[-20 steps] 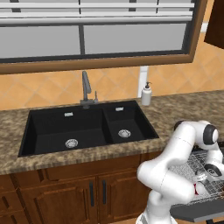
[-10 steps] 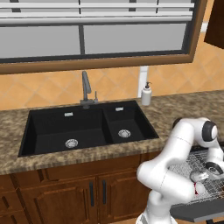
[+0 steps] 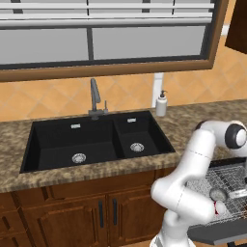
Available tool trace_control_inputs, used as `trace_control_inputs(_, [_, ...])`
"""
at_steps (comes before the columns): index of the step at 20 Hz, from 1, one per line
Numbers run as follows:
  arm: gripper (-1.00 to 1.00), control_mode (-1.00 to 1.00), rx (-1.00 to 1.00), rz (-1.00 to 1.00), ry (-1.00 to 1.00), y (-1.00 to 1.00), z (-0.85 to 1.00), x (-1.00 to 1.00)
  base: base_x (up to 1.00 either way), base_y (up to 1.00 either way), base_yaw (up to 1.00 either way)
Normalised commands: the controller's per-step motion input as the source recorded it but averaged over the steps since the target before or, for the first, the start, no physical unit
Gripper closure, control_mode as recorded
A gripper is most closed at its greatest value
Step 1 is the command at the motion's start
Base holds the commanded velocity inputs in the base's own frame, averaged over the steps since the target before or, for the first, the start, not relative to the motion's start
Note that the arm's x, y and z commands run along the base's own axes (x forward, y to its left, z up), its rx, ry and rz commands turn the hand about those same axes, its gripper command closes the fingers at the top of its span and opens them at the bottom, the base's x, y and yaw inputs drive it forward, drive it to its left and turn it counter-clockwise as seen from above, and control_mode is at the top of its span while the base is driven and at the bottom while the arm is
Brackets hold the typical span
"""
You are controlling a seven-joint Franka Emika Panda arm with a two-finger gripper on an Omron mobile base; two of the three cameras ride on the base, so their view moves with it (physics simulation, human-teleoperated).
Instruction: Pick up the cup and bowl from the counter, place them in the dishwasher, and close the dishwasher door.
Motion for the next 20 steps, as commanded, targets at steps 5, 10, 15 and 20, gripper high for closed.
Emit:
trace_control_inputs(5, [-1.0, -1.0, -0.08, 0.0, -0.08, -0.24, 0.97, -0.7, 0.0, 0.0, 0.0])
trace_control_inputs(10, [-1.0, -1.0, -0.08, -0.14, -0.38, -0.04, 0.84, -1.0, 0.0, 0.0, 0.0])
trace_control_inputs(15, [-1.0, -1.0, 0.04, -0.12, -0.34, -0.25, 0.87, -1.0, 0.0, 0.0, 0.0])
trace_control_inputs(20, [-1.0, -1.0, 0.09, -0.05, -0.39, -0.42, 0.04, -1.0, 0.0, 0.0, 0.0])
